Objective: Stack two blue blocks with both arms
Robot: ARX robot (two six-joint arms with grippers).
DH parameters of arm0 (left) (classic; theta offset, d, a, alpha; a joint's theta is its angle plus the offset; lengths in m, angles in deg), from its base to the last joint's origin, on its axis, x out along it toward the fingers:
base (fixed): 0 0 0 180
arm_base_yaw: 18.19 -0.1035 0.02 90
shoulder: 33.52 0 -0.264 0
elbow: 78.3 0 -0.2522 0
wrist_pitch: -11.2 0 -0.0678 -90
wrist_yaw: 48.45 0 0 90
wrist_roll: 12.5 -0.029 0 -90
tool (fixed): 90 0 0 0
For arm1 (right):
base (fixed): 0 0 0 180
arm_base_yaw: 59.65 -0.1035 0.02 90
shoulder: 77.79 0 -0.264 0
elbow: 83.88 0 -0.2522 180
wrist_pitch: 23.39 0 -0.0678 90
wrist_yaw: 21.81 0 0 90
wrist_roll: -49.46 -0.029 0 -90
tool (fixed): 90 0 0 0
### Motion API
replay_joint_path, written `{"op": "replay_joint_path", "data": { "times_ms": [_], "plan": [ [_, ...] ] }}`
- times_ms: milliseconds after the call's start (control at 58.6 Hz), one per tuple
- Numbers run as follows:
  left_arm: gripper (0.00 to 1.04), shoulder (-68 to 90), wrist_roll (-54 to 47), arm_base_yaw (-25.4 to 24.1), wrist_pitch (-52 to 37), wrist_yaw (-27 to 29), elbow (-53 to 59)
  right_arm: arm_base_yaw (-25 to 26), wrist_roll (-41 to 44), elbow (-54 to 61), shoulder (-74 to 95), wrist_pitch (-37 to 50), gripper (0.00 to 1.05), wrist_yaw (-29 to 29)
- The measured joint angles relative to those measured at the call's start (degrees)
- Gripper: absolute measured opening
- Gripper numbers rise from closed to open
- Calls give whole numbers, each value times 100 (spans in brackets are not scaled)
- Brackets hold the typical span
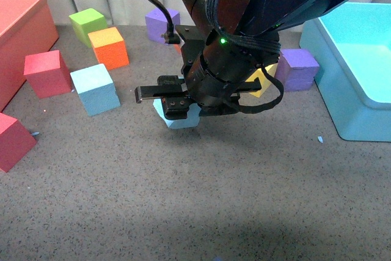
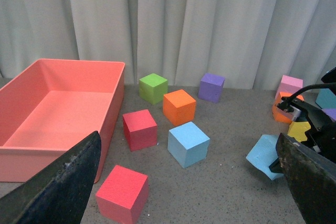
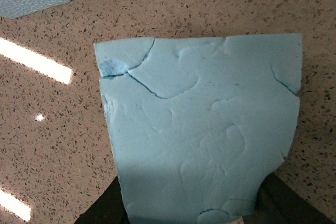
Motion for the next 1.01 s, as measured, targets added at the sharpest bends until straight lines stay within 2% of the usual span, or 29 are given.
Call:
{"op": "replay_joint_path", "data": {
  "times_ms": [188,375,443,512,733,767,801,818,853,870,921,972,1006],
  "plan": [
    [98,0,0,0,0,0,0,-31,-92,-120,83,39,39,-70],
    [98,0,0,0,0,0,0,-26,-439,280,-105,634,80,175],
    [98,-2,0,0,0,0,0,-11,-584,527,-326,881,91,197],
    [98,0,0,0,0,0,0,-4,-645,741,-573,1108,97,160],
    [98,0,0,0,0,0,0,96,-614,1534,-1534,1777,94,-577],
    [98,0,0,0,0,0,0,85,-350,1829,-1534,2614,90,-1224],
    [98,0,0,0,0,-4,0,107,74,2319,-1532,3849,83,-2168],
    [98,0,0,0,0,-9,0,114,131,2465,-1532,4157,81,-2398],
    [98,0,-2,0,0,-7,0,192,577,3091,-1565,5346,74,-3003],
    [98,0,0,0,2,7,0,280,804,3554,-1615,6212,69,-3270],
    [98,-4,0,0,2,17,0,551,1113,4428,-1963,7750,56,-3294],
    [98,-4,0,0,2,13,0,820,1259,5001,-2577,8456,44,-3128],
    [98,-4,0,0,2,13,0,916,1294,5202,-2837,8557,38,-3045]
  ]
}}
